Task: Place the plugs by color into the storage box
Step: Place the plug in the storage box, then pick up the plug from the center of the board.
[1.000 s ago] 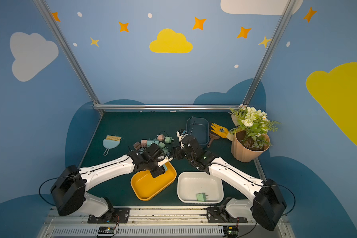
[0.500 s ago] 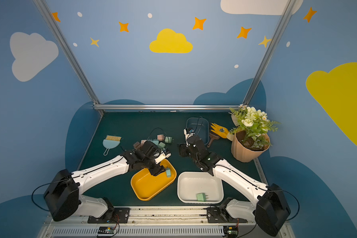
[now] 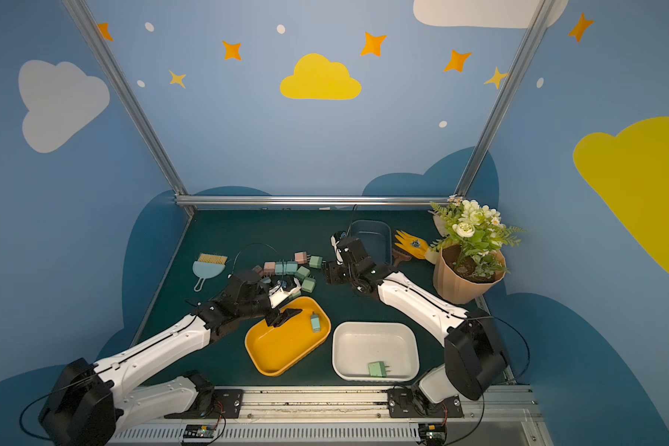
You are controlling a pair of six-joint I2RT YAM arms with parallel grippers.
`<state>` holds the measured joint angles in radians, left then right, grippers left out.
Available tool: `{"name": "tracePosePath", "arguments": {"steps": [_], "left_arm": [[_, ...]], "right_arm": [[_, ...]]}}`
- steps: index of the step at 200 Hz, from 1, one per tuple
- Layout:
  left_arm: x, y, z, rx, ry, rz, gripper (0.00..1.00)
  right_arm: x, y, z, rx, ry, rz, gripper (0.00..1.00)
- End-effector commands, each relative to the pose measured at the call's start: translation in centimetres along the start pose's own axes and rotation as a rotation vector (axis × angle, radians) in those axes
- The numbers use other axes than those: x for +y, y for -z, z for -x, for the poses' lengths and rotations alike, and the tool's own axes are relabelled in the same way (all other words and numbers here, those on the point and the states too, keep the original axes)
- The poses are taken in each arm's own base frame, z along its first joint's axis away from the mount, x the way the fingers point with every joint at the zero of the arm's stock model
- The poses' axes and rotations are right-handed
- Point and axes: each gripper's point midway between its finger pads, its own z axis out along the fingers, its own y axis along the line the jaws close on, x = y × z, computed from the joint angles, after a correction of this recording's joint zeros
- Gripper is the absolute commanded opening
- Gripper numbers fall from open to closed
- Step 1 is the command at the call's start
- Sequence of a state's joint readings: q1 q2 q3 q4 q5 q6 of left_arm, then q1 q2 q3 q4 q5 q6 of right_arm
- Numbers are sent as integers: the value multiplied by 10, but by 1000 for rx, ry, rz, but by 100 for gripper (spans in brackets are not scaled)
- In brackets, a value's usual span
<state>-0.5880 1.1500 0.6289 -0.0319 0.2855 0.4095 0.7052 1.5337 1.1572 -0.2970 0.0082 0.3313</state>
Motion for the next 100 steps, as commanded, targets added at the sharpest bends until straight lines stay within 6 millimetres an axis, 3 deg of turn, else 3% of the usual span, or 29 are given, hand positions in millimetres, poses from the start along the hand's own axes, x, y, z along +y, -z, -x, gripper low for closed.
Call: {"name": "tracePosePath", "arguments": {"steps": [1,62,100], "left_arm": [[10,-8,5,-36,-81,16,70],[54,0,-5,-80,17,142,73],[93,-10,-27,78,145,270,82]], "right_arm": [[6,-9,0,86,36,29,70],[-2,-60,4,233,-25,24,71],[1,-88,0,391,-42,75,72]]}}
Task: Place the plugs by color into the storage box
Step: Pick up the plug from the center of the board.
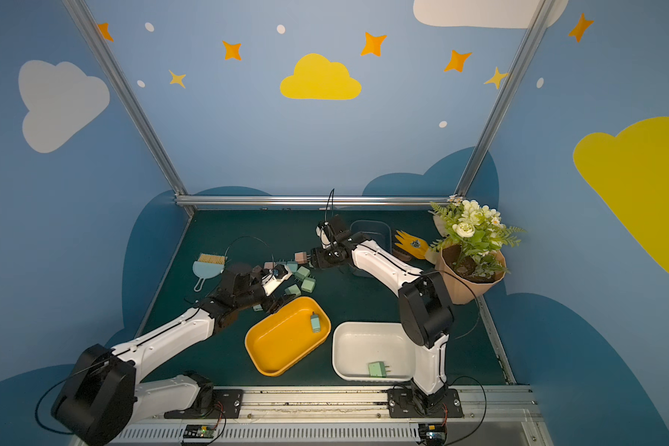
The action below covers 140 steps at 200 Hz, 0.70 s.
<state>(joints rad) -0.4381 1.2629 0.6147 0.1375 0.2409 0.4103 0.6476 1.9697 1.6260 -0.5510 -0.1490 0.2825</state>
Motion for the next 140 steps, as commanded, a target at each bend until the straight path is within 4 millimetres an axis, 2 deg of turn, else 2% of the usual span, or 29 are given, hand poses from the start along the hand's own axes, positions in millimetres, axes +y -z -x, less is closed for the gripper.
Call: {"name": "tracePosePath", "arguments": {"steps": [1,18,56,92,121,140], "left_arm": [[26,-8,-4,82,73,95,82],[34,-10,-8,103,93,129,83],[31,-8,-3,71,87,121,86],[25,-10,0,49,108,85,90],[17,-10,4,26,114,43,92],[20,-9,5,24,113,61,93]], "right_arm": [[-1,-10,-16,154,-25,26,72],[-7,-19,-16,210,-46,8,72],[-22,-41,-12,237,-44,-27,72],[-38,-49,-13,247,-28,-60,72],[-43,-56,-8,252,-6,-62,72],[-45,-63,-6,256,-6,-60,72]]}}
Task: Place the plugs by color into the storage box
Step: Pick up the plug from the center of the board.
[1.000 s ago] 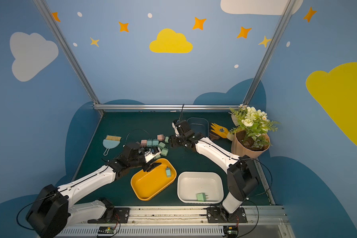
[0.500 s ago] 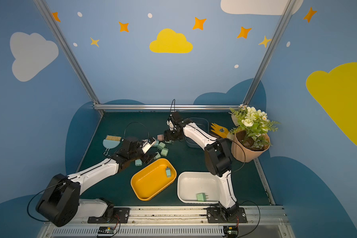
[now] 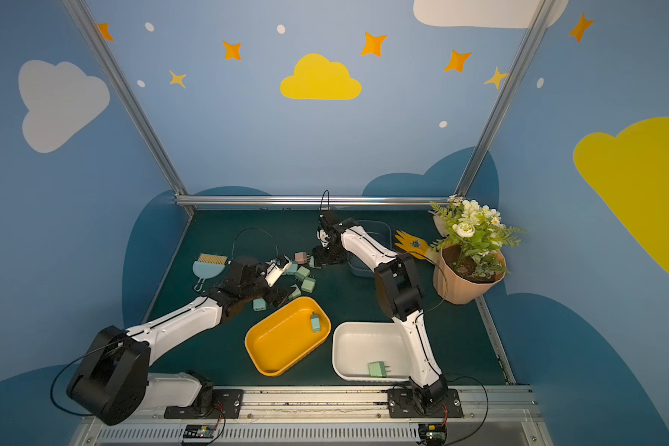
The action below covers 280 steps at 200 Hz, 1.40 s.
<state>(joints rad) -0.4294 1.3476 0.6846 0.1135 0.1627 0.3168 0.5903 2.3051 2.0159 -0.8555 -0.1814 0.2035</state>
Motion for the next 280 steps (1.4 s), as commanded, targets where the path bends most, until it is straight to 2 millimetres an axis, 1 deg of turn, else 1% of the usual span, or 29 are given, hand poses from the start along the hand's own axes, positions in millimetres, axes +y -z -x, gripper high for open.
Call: {"name": "tracePosePath", "arguments": {"steps": [1,17,33,70,94,114,143,182,202,239,259,280], "left_arm": [[-2,5,9,-39,6,-8,93],[-2,7,10,-46,3,-6,94],[-3,8,12,-54,-3,-8,94],[-4,6,10,-51,-2,-11,95],[-4,6,9,-50,-2,-11,95],[-2,7,11,-56,7,0,95],[-2,6,10,-59,8,3,96],[1,6,9,-57,6,14,96],[1,6,9,-55,8,12,96],[0,6,8,-54,10,7,96],[0,6,8,-56,10,7,96],[-1,5,7,-53,10,3,96]], "right_arm": [[-6,-8,0,27,14,-11,72],[-6,-14,4,27,13,-5,72],[-2,-17,9,22,32,16,72],[0,-23,20,-1,89,15,73],[4,-34,26,-21,142,46,73],[3,-40,26,-19,173,37,72],[-5,-48,22,-5,211,8,72],[-3,-55,19,7,270,5,71],[-1,-54,19,7,294,-8,69],[-1,-54,13,29,318,-32,64],[-1,-53,14,29,327,-38,59],[-1,-53,14,27,331,-42,58]]}}
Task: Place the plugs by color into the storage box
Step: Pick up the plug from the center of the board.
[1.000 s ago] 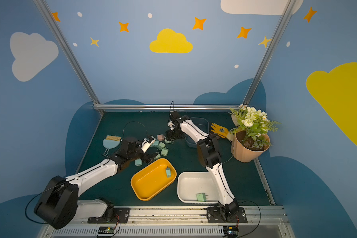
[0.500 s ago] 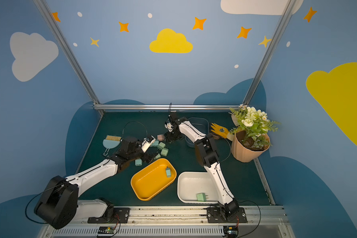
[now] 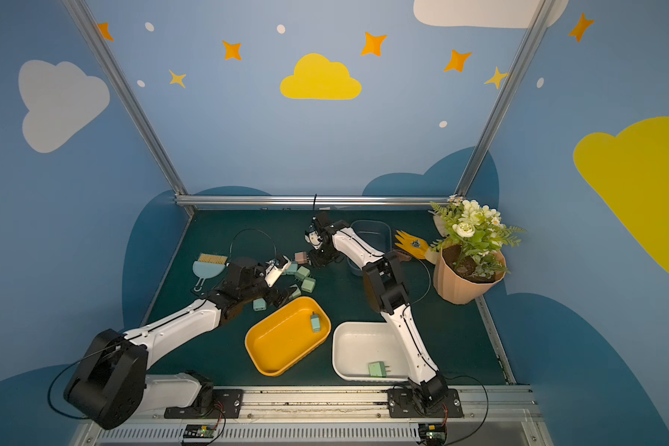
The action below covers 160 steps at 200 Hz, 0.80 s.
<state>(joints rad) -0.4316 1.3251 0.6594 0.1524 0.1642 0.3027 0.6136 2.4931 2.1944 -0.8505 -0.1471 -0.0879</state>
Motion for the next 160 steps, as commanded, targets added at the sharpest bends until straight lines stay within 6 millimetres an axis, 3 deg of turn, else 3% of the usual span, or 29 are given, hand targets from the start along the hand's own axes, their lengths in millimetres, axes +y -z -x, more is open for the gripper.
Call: {"name": "tracePosePath", "arguments": {"steps": [1,49,103,160], "left_arm": [[0,1,3,-18,6,-5,96],[-1,-1,1,-10,4,-13,96],[-2,-3,0,-13,6,-27,95],[-4,-4,0,-14,10,-39,95]], "right_arm": [[0,-4,-3,21,19,-11,58],[1,-7,8,-22,54,-11,60],[3,-11,12,-41,63,4,49],[1,12,20,-67,58,-25,37]]}}
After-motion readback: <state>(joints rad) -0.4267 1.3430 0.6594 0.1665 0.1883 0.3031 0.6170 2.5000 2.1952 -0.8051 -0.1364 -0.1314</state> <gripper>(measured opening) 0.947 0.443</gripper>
